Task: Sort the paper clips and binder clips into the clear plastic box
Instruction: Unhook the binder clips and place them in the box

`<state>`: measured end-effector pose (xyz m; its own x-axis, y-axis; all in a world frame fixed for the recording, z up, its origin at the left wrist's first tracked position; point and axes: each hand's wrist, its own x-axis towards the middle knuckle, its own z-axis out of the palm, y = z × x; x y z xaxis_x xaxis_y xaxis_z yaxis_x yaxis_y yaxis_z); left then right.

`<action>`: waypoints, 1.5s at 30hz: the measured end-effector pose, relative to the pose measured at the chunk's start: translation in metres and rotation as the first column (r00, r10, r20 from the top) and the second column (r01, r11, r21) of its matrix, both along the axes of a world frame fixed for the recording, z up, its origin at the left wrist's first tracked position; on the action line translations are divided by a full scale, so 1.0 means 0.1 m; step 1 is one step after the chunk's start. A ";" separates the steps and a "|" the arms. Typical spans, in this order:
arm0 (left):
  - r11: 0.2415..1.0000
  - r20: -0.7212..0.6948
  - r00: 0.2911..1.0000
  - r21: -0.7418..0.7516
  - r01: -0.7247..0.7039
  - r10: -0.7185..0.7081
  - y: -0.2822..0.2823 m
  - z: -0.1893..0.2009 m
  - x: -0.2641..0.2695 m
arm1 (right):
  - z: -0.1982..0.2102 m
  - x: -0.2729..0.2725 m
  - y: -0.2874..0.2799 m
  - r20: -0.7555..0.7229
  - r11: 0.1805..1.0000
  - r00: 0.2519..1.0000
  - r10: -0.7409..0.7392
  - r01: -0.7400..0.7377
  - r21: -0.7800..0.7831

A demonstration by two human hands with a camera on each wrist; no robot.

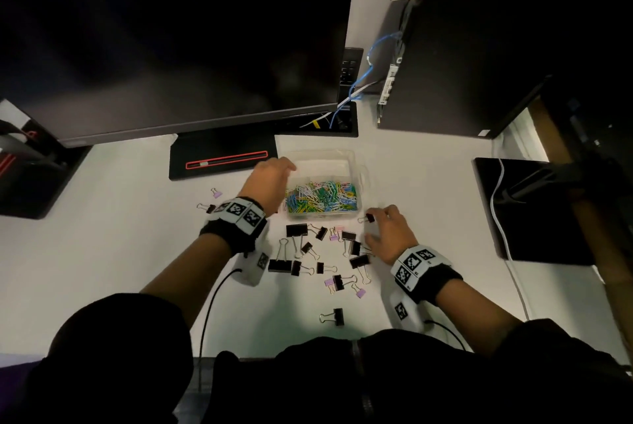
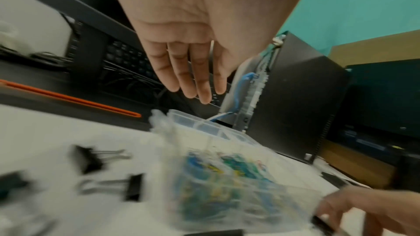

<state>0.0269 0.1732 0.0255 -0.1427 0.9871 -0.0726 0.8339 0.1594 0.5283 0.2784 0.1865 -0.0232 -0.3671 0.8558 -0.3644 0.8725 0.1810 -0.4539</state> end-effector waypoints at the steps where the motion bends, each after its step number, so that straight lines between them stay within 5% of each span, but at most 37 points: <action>1: 0.999 -0.020 0.999 -0.007 -0.039 0.039 -0.04 -0.04 -0.13 | -0.01 -0.01 -0.02 0.000 1.000 1.000 0.021 -0.021 -0.012; 8: 0.920 -0.132 0.942 -0.212 -0.330 0.307 -0.46 -0.50 -0.97 | -0.11 -0.12 -0.25 -0.120 0.984 0.977 0.174 -0.176 -0.001; 20: 0.894 -0.183 0.983 -0.441 -0.076 -0.007 -1.06 -0.76 -0.66 | 0.07 -1.02 -0.27 -0.121 0.841 0.833 0.540 -0.528 0.118; 25: 0.861 -0.195 0.971 -0.508 0.023 -0.141 -1.21 -0.72 -0.43 | 0.00 -1.21 -0.38 0.084 0.734 0.744 0.663 -0.668 0.124; 31: 0.954 -0.084 0.992 -0.291 0.067 -0.095 -1.21 -0.53 -0.48 | -0.01 -0.95 -0.37 -0.023 0.767 0.770 0.637 -0.631 0.121; 35: 0.942 -0.005 0.955 -0.168 0.292 -0.297 -1.16 -0.44 -0.28 | 0.02 -0.76 -0.23 0.057 0.829 0.833 0.550 -0.553 0.082; 39: 0.909 -0.059 0.934 -0.260 0.326 -0.351 -1.12 -0.47 -0.04 | 0.01 -0.74 -0.19 0.157 0.852 0.849 0.505 -0.519 0.068; 45: 0.918 -0.057 0.960 -0.316 0.242 -0.273 -1.05 -0.45 0.03 | 0.04 -0.72 -0.26 -0.058 0.914 0.913 0.404 -0.400 0.072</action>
